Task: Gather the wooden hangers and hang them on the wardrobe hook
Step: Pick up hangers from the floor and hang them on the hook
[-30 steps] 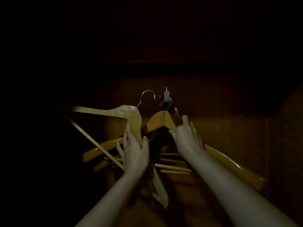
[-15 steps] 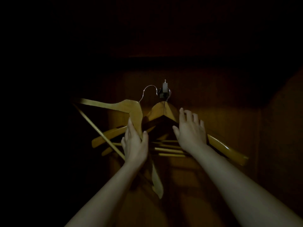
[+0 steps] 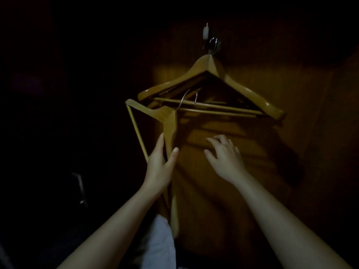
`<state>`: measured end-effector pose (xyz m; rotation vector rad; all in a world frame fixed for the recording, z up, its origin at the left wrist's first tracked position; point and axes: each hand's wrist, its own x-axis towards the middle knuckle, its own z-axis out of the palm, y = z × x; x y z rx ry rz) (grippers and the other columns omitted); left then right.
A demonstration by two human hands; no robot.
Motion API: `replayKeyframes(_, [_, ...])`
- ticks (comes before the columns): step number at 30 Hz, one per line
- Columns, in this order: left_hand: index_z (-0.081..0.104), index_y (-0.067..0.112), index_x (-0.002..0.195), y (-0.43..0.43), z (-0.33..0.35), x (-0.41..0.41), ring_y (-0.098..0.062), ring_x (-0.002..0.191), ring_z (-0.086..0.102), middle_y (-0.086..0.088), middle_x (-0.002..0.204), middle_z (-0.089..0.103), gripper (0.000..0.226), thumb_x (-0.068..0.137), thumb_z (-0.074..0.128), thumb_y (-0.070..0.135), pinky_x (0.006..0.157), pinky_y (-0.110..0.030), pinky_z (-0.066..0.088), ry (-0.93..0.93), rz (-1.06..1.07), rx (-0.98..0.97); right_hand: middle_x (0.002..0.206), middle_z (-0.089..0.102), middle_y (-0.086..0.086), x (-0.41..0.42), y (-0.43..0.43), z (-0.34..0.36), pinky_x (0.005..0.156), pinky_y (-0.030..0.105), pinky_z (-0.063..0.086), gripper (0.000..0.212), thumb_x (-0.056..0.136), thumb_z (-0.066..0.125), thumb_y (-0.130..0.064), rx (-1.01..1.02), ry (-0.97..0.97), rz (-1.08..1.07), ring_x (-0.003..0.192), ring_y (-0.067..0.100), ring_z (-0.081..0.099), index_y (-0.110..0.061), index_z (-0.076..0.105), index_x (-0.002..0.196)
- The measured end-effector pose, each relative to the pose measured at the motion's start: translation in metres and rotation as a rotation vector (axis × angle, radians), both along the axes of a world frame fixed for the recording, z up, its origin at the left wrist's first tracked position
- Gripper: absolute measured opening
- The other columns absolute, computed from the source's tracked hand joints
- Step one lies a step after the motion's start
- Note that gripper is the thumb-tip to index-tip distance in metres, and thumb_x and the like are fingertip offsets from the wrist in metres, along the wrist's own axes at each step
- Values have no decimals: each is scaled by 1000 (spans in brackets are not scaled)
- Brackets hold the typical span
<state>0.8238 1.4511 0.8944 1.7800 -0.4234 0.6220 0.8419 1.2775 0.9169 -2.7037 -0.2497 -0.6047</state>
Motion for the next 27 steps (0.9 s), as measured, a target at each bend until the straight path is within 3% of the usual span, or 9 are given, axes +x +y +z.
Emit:
replayKeyframes(3, [34, 32, 134, 12, -28, -48, 19, 95, 56, 26, 107, 53, 44, 95, 49, 19, 74, -2, 48, 83, 51, -13, 143, 34, 0, -23, 8, -23, 111, 43, 27, 47, 96, 45, -33, 18, 69, 91, 133, 22, 33, -21, 37, 141])
replayKeyframes(6, [38, 24, 140, 34, -52, -78, -11, 89, 65, -1, 104, 63, 46, 95, 48, 21, 60, -11, 51, 228, 112, 34, 142, 35, -1, -43, 20, -43, 112, 43, 29, 49, 95, 47, -33, 21, 113, 187, 132, 21, 34, -22, 36, 141])
replayKeyframes(8, [41, 22, 139, 52, -62, -92, -10, 70, 61, -1, 93, 62, 43, 96, 47, 20, 52, -17, 49, 329, 128, 100, 142, 35, -1, -54, 32, -54, 112, 44, 29, 51, 94, 49, -33, 28, 127, 249, 132, 22, 34, -23, 35, 142])
replayKeyframes(14, [55, 20, 119, 91, -60, -123, -2, 53, 55, -1, 90, 65, 25, 98, 42, 21, 48, -16, 45, 463, -7, 319, 151, 27, 0, -72, 65, -71, 113, 43, 25, 67, 91, 55, -32, 34, 139, 396, 140, 20, 25, -24, 19, 148])
replayKeyframes(19, [56, 15, 118, 101, -42, -130, -5, 53, 51, 0, 86, 64, 25, 99, 40, 20, 47, -17, 41, 496, -213, 297, 150, 33, -4, -76, 64, -62, 113, 38, 20, 68, 90, 57, -30, 69, 86, 438, 139, 17, 30, -24, 20, 147])
replayKeyframes(23, [55, 19, 124, 101, -23, -120, -9, 58, 54, 0, 87, 66, 29, 97, 42, 23, 51, -19, 43, 490, -288, 294, 148, 39, -5, -81, 47, -49, 103, 40, 38, 63, 93, 54, -28, 103, -53, 443, 131, 20, 45, -30, 22, 146])
replayKeyframes(27, [56, 27, 119, 88, 0, -100, -9, 69, 63, -2, 93, 67, 26, 94, 49, 24, 58, -20, 49, 356, -113, 411, 134, 50, -3, -78, 28, -37, 85, 38, 49, 60, 94, 51, -30, 49, -220, 379, 115, 22, 57, -34, 21, 146])
